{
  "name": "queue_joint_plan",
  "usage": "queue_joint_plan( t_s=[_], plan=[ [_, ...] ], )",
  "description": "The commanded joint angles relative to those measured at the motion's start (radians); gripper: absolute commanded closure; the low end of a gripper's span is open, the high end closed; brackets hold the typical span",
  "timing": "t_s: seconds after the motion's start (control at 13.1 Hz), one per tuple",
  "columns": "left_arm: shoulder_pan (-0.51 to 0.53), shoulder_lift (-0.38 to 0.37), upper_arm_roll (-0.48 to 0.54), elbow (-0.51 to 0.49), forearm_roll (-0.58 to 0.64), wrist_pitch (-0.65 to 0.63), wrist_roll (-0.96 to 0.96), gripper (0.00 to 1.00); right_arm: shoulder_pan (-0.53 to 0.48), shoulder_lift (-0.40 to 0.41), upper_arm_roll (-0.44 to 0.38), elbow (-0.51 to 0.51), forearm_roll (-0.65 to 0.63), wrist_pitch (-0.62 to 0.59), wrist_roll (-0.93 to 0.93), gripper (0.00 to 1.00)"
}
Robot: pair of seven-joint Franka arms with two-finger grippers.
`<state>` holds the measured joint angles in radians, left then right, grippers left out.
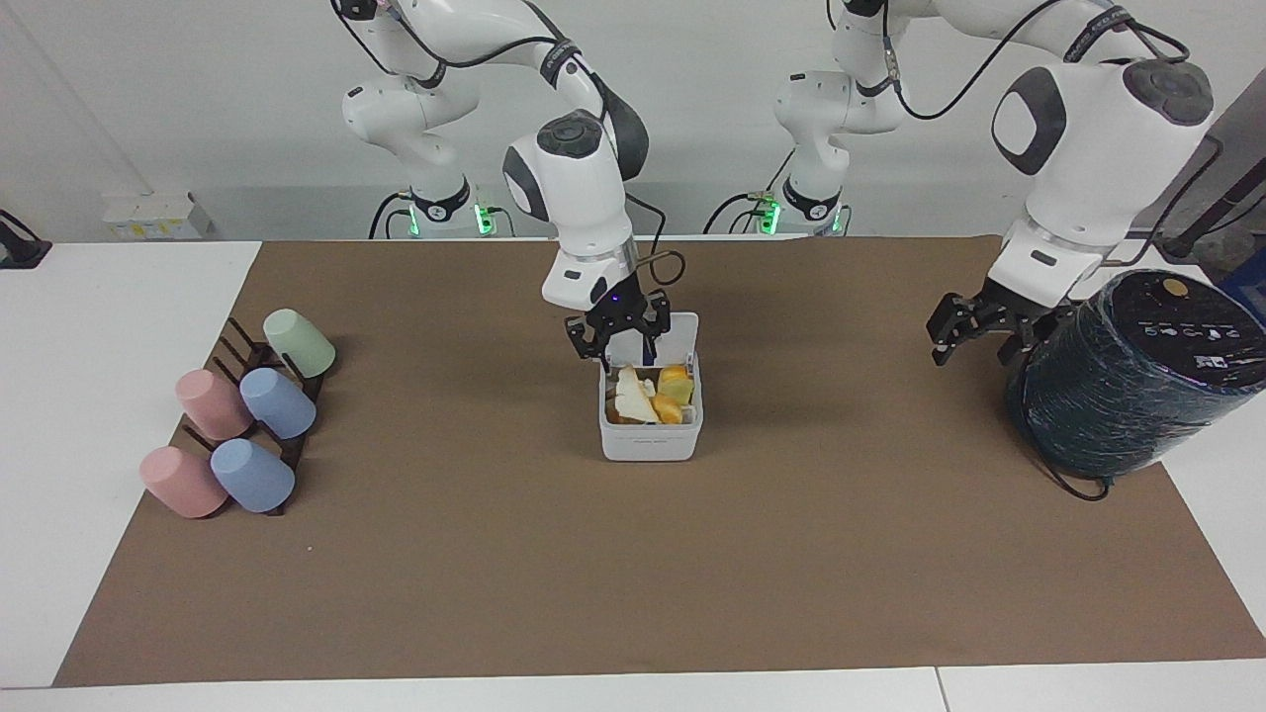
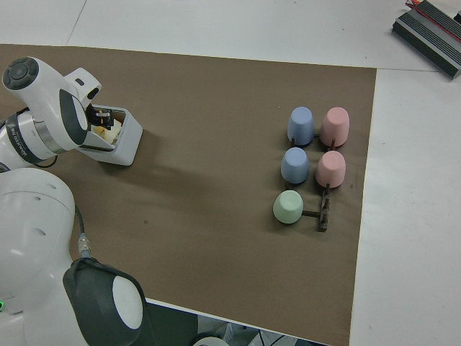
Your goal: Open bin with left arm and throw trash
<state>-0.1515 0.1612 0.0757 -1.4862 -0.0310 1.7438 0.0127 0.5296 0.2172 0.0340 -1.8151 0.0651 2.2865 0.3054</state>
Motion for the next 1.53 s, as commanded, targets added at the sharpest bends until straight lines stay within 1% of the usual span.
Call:
queue_joint_plan(
  t_s=[0.0,0.08,0.23,0.54,0.61,0.77,0.92,1.07,1.15,1.22,1.38,1.45],
  plan=[
    [-0.008,-0.023,0.001,-0.011,0.026,-0.029,0.007,0.11,-0.029,-0.016,-0.008,0.014,-0.005,-0.025,0.015,0.0],
    [-0.008,-0.031,-0.001,-0.014,0.042,-0.033,0.007,0.1,-0.058,-0.039,-0.009,0.01,-0.007,-0.041,0.015,0.0],
    [-0.011,-0.038,-0.002,-0.032,0.056,-0.02,0.007,0.0,-0.162,-0.079,-0.006,-0.003,-0.007,-0.087,0.003,0.0],
    [-0.011,-0.043,-0.005,-0.042,0.056,-0.014,0.009,0.0,-0.316,-0.149,-0.009,-0.007,-0.011,-0.154,0.003,0.0],
    [-0.008,-0.045,-0.005,-0.045,0.056,-0.014,0.01,0.0,-0.36,-0.165,-0.008,-0.004,-0.028,-0.176,0.001,0.0],
    [-0.007,-0.051,-0.005,-0.052,0.056,-0.009,0.01,0.0,-0.417,-0.197,-0.009,0.005,-0.07,-0.226,0.0,0.0],
    [-0.005,-0.051,-0.005,-0.052,0.054,0.0,0.01,0.0,-0.491,-0.2,-0.008,0.045,-0.093,-0.272,-0.002,0.0],
    [-0.003,-0.051,-0.005,-0.054,0.054,0.005,0.007,0.0,-0.513,-0.2,-0.009,0.115,-0.093,-0.391,0.0,0.0],
    [-0.003,-0.051,-0.005,-0.054,0.054,0.006,0.009,0.0,-0.514,-0.209,-0.011,0.118,-0.093,-0.432,0.0,0.0],
    [-0.006,-0.051,-0.007,-0.054,0.054,0.006,0.009,0.0,-0.522,-0.235,-0.013,0.105,-0.093,-0.459,0.0,0.0],
    [-0.014,-0.051,-0.007,-0.054,0.053,0.006,0.007,0.0,-0.527,-0.254,-0.013,0.082,-0.094,-0.524,-0.002,0.0],
    [-0.014,-0.051,-0.007,-0.054,0.054,0.006,0.007,0.0,-0.528,-0.257,-0.014,0.095,-0.094,-0.573,-0.002,0.0]
  ],
)
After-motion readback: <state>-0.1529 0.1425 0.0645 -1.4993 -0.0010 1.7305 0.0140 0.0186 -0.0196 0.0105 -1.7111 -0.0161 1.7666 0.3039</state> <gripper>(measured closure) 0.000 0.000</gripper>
